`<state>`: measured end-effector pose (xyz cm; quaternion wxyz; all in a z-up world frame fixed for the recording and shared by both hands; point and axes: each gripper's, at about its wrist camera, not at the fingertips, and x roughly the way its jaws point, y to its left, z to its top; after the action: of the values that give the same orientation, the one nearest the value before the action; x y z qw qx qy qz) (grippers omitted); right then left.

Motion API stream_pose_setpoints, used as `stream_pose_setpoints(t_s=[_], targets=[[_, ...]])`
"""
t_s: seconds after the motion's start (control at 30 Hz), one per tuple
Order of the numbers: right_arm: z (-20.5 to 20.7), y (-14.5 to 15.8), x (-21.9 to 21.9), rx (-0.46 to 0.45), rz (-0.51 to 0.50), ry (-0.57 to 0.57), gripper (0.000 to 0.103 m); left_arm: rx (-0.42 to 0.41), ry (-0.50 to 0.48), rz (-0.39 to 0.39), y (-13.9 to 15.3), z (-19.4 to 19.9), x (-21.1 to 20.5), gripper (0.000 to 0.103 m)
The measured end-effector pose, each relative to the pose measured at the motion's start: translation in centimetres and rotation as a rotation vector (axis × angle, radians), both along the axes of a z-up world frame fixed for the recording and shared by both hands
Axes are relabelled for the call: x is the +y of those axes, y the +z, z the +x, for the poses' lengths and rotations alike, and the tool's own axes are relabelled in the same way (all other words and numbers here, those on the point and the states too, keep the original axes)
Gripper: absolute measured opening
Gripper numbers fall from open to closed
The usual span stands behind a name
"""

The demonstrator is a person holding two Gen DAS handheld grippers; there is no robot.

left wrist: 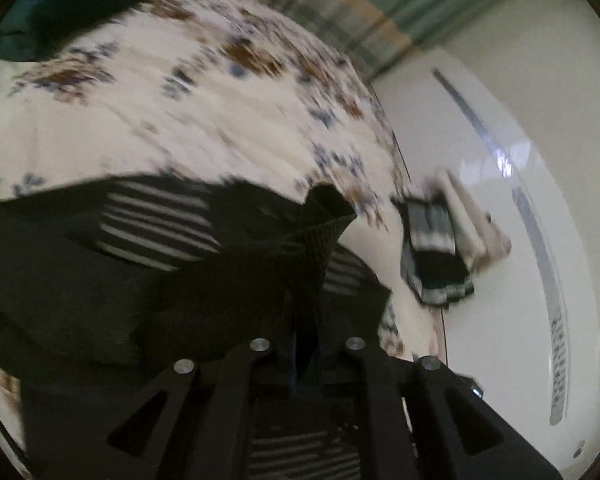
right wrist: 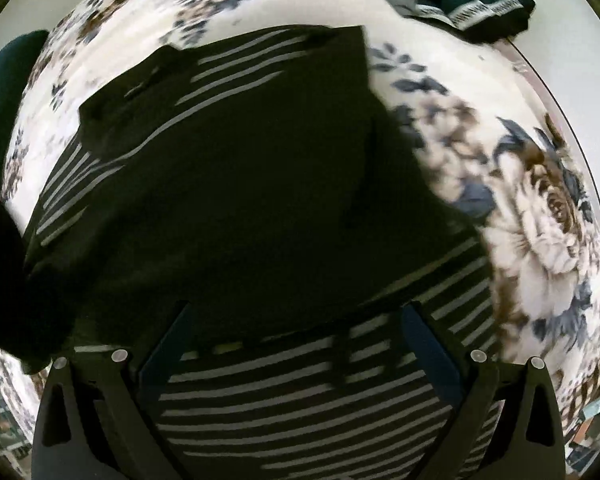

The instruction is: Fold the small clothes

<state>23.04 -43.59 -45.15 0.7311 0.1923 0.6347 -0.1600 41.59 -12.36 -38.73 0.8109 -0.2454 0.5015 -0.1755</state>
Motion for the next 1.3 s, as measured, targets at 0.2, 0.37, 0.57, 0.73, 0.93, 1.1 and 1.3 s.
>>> stream_pose_setpoints(t_s=[0.2,0.37,0.57,0.73,0.93,1.1,1.3], targets=[[0.2,1.1,-3.6,-0.061,0.139,0.001,0.102,-0.125,0.053,0.176,2.2,-1.2,1.3,0.101],[3.6,1.1,-2.5,-0.137,0.316,0.061,0.071,-0.104,0.215,0.434,1.2,-2.8,8.6,0.103],[9.5,-2.7,0.2,-0.113,0.366,0.117,0.071,0.062,0.382,0.615,-2.6,-5.1,17.5,0.103],[12.5,-6.6,3.7,-0.029,0.301,0.214,0.021,0.136,0.490,0.669,-4.0,-6.5,20.4,0.103],[10.2,-0.5,2.2,-0.194,0.207,0.189,0.006,0.157,0.542,0.651,-4.2,-6.1,21.5,0.103],[8.0,2.4,-3.6,-0.174,0.143,0.111,0.006,0.161,0.474,0.623,-5.3,-3.6,19.6,0.103],[8.5,-0.1,-7.6,-0.082,0.064,0.073,0.006,0.148,0.342,0.632,-7.9,0.7,15.3,0.103]])
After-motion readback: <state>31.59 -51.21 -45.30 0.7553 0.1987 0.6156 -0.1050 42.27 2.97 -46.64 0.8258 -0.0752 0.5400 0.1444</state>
